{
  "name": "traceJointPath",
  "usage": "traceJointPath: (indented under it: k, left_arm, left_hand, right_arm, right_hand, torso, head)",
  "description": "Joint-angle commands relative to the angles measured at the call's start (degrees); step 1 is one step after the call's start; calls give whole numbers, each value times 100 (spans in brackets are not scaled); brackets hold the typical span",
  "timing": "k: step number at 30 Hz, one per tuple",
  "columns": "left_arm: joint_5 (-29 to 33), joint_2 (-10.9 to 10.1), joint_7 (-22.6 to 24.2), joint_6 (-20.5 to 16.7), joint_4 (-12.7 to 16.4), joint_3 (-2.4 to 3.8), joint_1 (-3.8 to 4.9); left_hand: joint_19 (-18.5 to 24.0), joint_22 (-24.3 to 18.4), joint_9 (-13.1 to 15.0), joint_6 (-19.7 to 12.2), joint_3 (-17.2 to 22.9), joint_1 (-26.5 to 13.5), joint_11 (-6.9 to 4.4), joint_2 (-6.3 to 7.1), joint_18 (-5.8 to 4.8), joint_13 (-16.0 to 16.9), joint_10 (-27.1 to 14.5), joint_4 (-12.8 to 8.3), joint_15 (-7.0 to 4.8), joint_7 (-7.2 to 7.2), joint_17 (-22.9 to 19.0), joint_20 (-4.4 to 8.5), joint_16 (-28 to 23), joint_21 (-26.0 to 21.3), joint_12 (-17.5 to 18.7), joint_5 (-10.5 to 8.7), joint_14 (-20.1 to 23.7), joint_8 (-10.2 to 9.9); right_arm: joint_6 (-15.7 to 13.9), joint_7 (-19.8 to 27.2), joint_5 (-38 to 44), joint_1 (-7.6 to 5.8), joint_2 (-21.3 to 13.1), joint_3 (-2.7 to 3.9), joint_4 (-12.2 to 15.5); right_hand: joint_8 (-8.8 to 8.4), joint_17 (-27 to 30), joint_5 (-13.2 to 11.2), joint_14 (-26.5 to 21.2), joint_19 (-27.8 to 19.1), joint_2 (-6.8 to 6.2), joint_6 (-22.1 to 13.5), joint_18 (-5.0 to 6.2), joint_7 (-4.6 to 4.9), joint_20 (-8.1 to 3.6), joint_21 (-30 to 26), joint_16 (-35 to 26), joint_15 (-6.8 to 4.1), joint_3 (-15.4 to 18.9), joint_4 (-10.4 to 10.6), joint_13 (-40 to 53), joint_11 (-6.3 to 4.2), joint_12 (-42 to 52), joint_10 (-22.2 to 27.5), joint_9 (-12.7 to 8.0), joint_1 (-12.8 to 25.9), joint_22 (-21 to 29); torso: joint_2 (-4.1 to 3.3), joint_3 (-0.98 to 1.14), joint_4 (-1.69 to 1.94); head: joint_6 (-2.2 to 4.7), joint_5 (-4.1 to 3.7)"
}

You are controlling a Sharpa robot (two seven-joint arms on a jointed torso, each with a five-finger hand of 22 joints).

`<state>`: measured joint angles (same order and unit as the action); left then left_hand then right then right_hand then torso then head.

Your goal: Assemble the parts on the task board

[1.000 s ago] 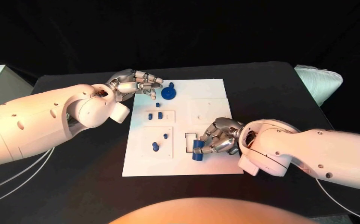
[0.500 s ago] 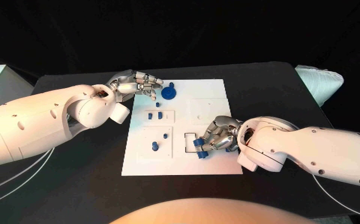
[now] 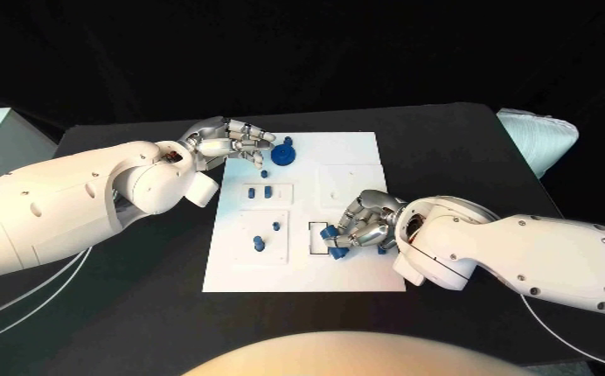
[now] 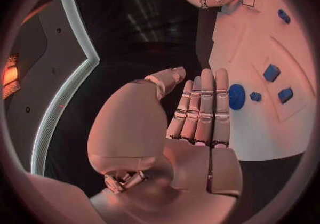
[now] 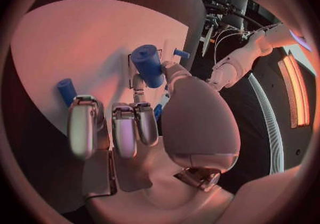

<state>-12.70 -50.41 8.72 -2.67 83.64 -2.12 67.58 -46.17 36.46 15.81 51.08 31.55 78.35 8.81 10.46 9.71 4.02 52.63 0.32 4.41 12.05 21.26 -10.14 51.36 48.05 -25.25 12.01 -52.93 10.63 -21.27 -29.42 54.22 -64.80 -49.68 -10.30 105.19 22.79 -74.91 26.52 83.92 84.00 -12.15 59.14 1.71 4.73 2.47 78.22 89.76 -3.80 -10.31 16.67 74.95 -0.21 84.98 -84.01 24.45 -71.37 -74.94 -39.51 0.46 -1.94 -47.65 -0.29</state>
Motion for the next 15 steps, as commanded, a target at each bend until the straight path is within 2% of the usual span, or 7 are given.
traceJointPath:
  k: [1, 15]
  left_arm:
    - [-18, 6, -8, 126, 12, 2, 3]
    - [-31, 2, -40, 156, 16, 1, 3]
  left_hand:
    - [-23, -8, -9, -38, 16, 11, -13, -47, 75, -9, -44, 26, 31, 13, -4, 3, -19, -22, 29, 28, 12, -34]
    - [-21, -7, -15, -55, 24, 15, -4, -48, 73, -8, -64, 27, 38, 23, -5, 0, -24, -24, 31, 28, 16, -44]
  right_arm:
    - [-150, 93, -24, 5, 16, 3, 35]
    - [-227, 84, -104, 7, 32, 3, 114]
  right_hand:
    - [36, -1509, 30, 608, 372, 18, 92, 29, -87, -35, 40, 24, -14, -33, 9, 1183, -13, 16, -316, 5, 58, -1241]
    - [46, -1509, 9, 608, 384, 35, 110, 21, -94, -42, 87, 24, -21, -34, 12, 1205, -20, 48, -340, 18, 277, -1252]
  torso:
    - [-1, 1, -2]
    - [3, -3, 3]
  head:
    - [-2, 3]
    - [-7, 5]
